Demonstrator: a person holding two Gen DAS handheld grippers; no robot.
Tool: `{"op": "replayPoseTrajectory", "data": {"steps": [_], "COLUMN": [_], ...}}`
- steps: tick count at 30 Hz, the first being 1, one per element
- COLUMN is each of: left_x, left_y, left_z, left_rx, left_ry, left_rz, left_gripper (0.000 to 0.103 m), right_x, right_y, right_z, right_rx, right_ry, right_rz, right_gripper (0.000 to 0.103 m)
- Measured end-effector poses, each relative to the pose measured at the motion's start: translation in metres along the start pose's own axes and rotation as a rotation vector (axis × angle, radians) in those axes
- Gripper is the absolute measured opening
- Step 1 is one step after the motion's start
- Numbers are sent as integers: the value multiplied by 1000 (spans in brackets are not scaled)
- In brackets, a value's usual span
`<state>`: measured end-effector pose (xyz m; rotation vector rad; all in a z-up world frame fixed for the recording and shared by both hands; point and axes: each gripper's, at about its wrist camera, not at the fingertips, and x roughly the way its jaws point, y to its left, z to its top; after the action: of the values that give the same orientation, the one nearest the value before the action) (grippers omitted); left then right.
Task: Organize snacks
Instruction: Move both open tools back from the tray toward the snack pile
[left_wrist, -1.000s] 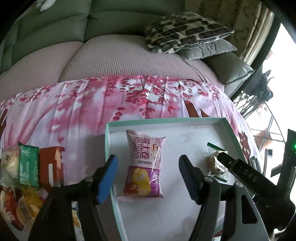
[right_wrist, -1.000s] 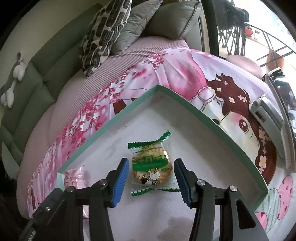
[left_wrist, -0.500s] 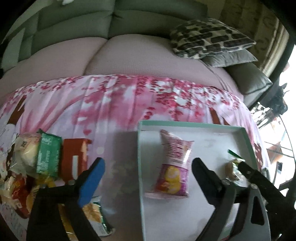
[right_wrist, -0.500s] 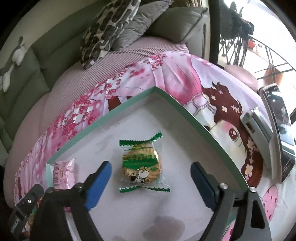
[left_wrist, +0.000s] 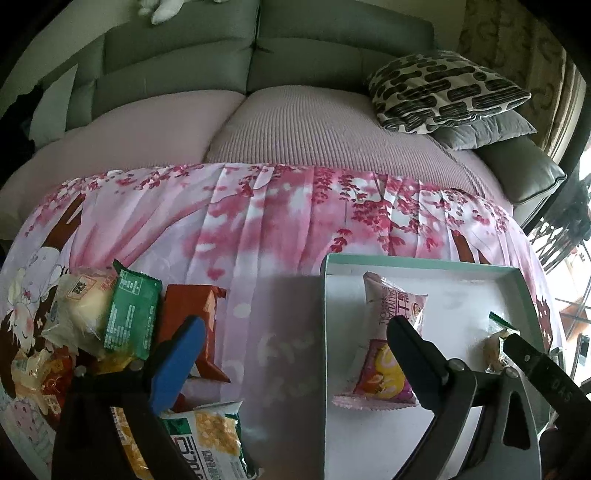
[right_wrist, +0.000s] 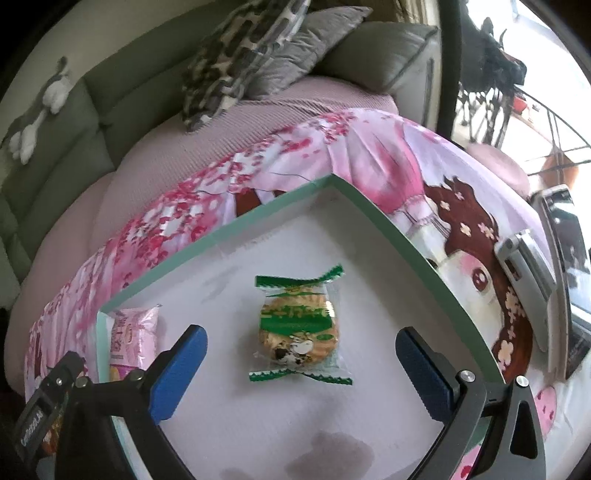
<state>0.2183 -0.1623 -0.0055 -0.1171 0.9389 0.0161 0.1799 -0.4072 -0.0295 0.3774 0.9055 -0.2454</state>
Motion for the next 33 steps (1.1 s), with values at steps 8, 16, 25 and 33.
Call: {"op": "replayPoseTrajectory", "data": {"steps": [8, 16, 25, 33], "left_x": [-8, -21, -52, -78], "left_y": [7, 33, 74, 126], "left_z": [-2, -10, -15, -30], "left_rx": [-20, -45, -61, -180], "left_ry": [-36, -26, -74, -83], "left_rz": [-47, -14, 115, 233], "left_gripper": [99, 99, 99, 99], "right_x": [-3, -15, -36, -47], "right_y": [7, 17, 46, 76], "right_z": [-2, -6, -14, -29], "right_rx": [-45, -78, -102, -181], "right_ry": [-3, 6, 0, -4], "right_rz": [27, 43, 132, 130], "right_gripper": [103, 103, 103, 103]}}
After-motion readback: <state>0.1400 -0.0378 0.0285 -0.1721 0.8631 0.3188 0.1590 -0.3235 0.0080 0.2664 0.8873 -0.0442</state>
